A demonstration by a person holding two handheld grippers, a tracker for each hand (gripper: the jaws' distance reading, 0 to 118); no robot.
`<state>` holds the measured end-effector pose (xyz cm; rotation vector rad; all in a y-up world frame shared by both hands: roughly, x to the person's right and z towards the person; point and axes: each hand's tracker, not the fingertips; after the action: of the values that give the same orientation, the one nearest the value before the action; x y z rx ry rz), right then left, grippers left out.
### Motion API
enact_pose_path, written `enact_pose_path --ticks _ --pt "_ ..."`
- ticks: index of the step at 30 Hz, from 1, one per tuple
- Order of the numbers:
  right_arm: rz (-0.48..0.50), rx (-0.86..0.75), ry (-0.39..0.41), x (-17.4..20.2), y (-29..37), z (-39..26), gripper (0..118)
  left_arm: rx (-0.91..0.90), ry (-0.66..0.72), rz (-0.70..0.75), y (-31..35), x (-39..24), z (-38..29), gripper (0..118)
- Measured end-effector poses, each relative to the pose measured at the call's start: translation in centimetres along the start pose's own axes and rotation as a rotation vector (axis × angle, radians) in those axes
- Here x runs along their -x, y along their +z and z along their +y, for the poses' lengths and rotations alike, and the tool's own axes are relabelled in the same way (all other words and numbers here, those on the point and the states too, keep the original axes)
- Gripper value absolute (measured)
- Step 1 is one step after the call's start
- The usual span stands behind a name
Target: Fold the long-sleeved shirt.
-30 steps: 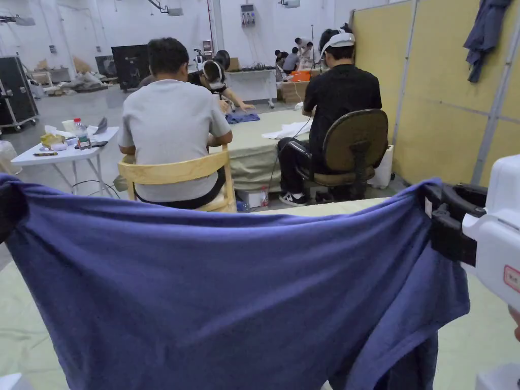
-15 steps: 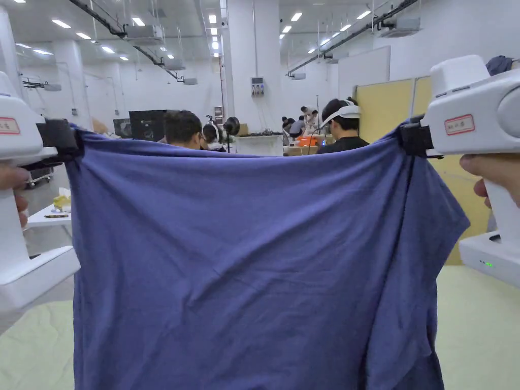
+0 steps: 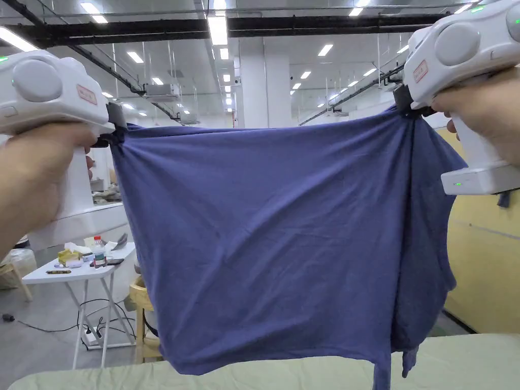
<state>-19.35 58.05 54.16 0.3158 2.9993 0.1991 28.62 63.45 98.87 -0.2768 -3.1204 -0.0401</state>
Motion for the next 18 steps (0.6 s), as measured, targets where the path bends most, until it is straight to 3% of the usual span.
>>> enact_pose_path --ticks 5,10,13,18 --pt "-0.031 -0.004 0.05 0.9 -2.9 -0.3 5 -0.017 -0.047 0.026 -3.5 0.1 -0.3 0" --pt "-0.024 0.076 0.078 1.8 -8.0 -5.8 5 0.046 -0.072 0.026 -8.2 0.3 -9.2 0" --pt "0.008 0.17 0.081 3.0 -11.6 -11.9 5 0.117 -0.082 0.021 -11.4 1.1 -18.4 0" --pt "0.074 0.371 0.095 6.8 -16.9 -26.2 5 0.345 -0.155 0.022 -15.4 3.7 -43.7 0"
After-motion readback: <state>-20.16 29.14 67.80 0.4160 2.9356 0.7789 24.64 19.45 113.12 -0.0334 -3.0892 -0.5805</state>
